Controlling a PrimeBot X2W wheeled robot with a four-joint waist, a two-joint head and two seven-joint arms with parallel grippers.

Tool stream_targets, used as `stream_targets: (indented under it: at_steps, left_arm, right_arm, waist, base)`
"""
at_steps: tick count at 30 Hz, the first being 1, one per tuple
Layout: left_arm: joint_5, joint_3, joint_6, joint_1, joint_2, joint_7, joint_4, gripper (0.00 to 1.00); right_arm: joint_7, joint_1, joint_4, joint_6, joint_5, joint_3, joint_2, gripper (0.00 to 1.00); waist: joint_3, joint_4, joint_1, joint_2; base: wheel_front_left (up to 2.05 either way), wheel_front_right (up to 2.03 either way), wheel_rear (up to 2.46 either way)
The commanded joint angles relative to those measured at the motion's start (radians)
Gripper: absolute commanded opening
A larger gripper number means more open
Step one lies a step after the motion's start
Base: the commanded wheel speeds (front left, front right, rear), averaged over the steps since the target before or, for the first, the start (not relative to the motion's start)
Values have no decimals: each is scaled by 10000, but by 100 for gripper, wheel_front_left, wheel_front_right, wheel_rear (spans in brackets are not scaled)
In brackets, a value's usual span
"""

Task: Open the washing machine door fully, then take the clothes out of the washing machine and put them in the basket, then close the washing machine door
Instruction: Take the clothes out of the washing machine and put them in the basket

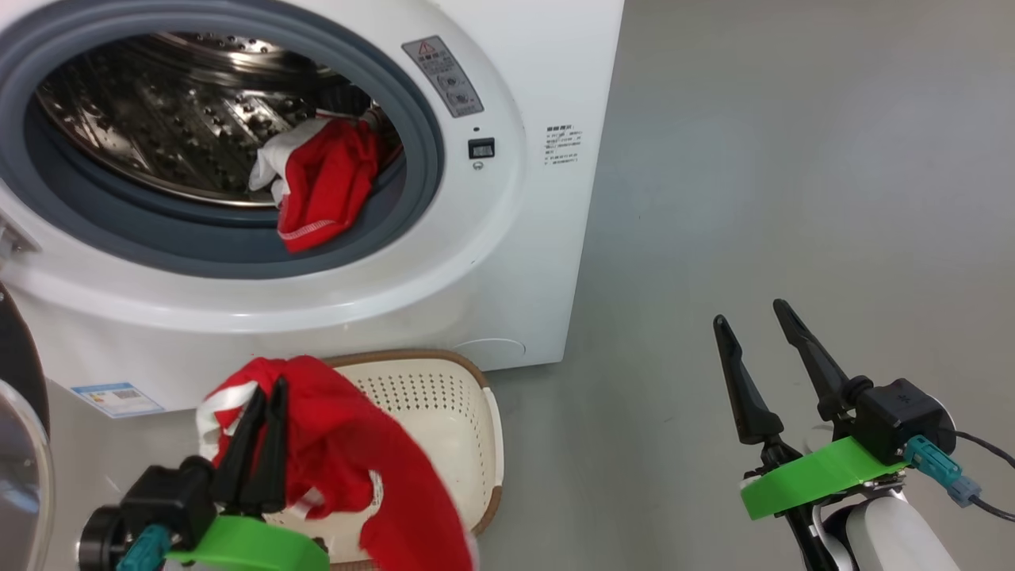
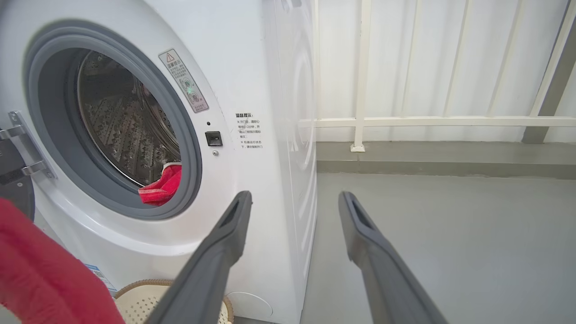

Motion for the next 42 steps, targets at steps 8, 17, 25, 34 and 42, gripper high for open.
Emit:
stream_targets:
  at_steps: [8,17,25,34,42]
  left_arm:
    - [-281,192,-524,-1553,-333,-584,1974,0]
    - [-201,119,-1122,-3028,-663,-873,4546,0]
    - [-187,87,-1533,-4277,-1002,-920,6599,0]
    - [-319,314,-2023,-5733,-1368,-932,8896,0]
    - [-386,361,-2343,-6521,-1520,-934,10852,0]
  right_arm:
    - [-65,-422,-337,63,-24,260,7,100]
    - [-65,-705,-486,63,-52,240,7,100]
    - [-65,-996,-627,63,-52,252,7,100]
    - [-65,-1373,-779,63,-70,265,7,100]
    - [-65,-1662,-873,63,-78,313,7,100]
  waist:
    - [747,-57,0,0]
    - [1795,-118,0,0]
    - [2646,-153,0,0]
    - [3610,-212,0,0]
    - [4153,-294,0,0]
  base:
    - [0,0,0]
    - [0,0,0]
    - [0,0,0]
    - [0,0,0]
    - [0,0,0]
